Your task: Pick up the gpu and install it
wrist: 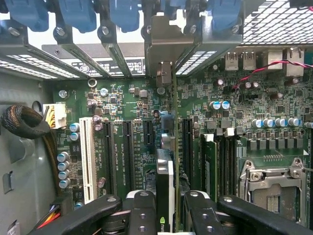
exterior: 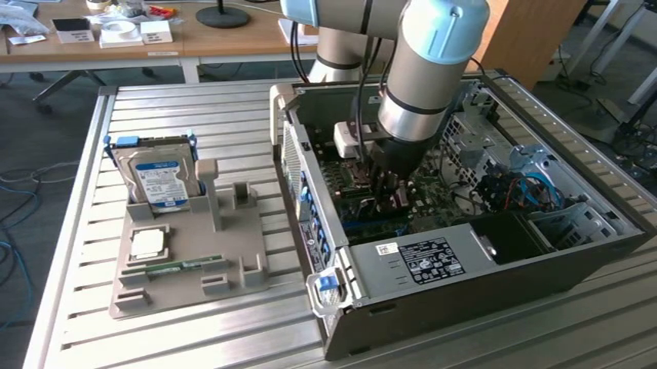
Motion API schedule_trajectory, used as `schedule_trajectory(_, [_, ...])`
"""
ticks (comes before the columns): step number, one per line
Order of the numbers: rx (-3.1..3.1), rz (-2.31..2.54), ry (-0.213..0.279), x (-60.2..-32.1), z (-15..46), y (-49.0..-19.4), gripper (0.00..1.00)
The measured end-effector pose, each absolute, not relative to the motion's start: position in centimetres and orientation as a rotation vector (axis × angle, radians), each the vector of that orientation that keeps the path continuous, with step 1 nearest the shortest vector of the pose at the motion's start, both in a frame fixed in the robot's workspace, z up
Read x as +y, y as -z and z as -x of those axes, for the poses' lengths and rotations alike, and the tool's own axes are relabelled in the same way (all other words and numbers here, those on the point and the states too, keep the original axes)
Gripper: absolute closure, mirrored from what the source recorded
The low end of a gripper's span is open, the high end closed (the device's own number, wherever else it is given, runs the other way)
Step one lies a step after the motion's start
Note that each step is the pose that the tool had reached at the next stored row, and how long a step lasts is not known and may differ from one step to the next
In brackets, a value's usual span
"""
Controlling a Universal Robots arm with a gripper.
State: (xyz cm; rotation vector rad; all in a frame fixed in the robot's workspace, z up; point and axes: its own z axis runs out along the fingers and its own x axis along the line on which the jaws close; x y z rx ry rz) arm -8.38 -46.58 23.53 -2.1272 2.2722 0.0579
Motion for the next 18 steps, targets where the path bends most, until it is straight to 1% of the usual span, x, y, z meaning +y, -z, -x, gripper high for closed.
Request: schedule_trajectory(18, [2.272, 2.127, -0.057, -46.57, 8.79, -23.51, 0.73])
